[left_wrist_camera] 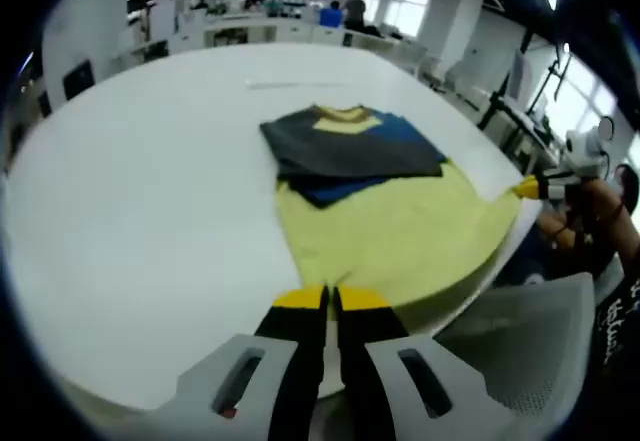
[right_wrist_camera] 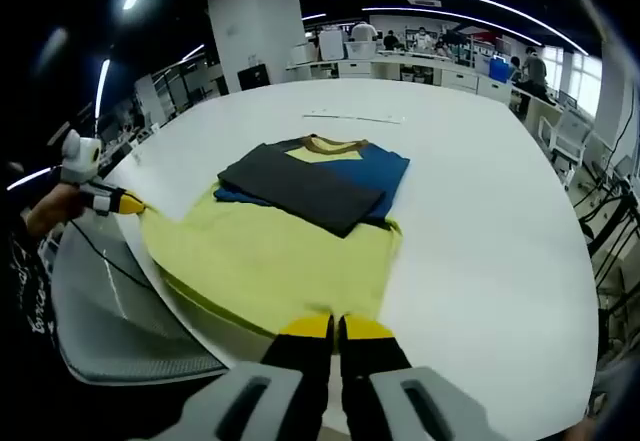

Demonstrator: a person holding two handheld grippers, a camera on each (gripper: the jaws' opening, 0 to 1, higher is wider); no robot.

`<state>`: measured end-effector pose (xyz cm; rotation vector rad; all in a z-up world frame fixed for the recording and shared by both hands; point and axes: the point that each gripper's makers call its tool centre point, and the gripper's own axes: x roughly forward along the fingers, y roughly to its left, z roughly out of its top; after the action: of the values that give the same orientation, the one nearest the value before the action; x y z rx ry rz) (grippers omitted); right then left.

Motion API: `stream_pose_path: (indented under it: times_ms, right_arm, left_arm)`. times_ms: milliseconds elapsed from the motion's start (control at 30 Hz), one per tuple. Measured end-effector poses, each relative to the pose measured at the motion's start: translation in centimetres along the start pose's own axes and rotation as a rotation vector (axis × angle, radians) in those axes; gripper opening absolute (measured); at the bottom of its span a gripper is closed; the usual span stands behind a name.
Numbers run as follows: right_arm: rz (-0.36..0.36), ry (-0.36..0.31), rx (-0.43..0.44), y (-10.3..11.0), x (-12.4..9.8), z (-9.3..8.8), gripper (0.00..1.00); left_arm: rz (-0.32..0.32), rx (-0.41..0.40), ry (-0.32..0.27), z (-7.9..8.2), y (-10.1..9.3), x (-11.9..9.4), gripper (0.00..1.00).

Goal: Fold the garment on the visible template until the final outline fits inside the template.

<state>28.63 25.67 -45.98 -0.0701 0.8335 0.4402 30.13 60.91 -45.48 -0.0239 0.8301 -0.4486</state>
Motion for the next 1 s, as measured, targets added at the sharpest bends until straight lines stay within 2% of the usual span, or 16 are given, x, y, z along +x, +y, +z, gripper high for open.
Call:
stream_pose_path:
  times_ms: [600,1000]
  right_arm:
    - [-0.013,-0.100,-0.034,-1.3,0.3,6.0,0.00]
    - [-0.039,-0.144,-0.044,-2.9,1.1,9.3,0.00]
  left_arm:
    - [0.023,0.026,-0.118,6.4,1.6,0.7,0.00]
    - [0.025,0.060,-0.152,9.7,1.9,1.8,0.00]
